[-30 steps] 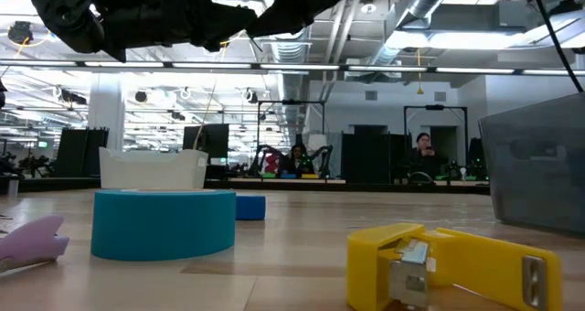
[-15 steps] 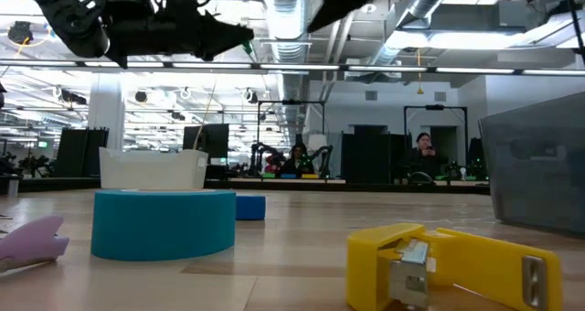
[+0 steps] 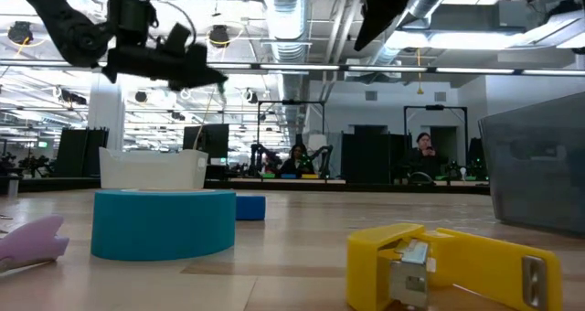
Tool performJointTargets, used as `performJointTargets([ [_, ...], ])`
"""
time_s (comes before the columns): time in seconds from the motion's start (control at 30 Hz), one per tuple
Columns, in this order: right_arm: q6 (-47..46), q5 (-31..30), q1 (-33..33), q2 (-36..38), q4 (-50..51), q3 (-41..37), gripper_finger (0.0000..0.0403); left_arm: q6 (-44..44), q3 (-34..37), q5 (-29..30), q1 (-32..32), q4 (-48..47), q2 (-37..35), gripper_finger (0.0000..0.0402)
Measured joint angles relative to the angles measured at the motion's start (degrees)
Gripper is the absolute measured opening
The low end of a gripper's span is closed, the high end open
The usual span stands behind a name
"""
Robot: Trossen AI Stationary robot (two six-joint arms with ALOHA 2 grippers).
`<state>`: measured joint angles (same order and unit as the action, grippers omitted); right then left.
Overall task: Pick and place Stapler, Stapler remover, tape
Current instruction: Put the green stapler into the top white bin
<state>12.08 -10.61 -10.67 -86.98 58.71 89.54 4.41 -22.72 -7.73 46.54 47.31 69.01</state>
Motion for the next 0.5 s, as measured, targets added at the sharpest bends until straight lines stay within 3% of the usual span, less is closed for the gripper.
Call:
performJointTargets([
  [0.27, 0.45, 0.02, 0.04, -0.40, -0.66, -0.02, 0.0102, -7.84, 0.00, 7.03, 6.45, -11.71, 0.00, 0.0049],
  [0.5, 0.47, 0.02, 0.04, -0.40, -0.69, -0.02, 0.0102, -9.89, 0.00, 11.11, 7.91, -23.77, 0.00, 0.0049],
])
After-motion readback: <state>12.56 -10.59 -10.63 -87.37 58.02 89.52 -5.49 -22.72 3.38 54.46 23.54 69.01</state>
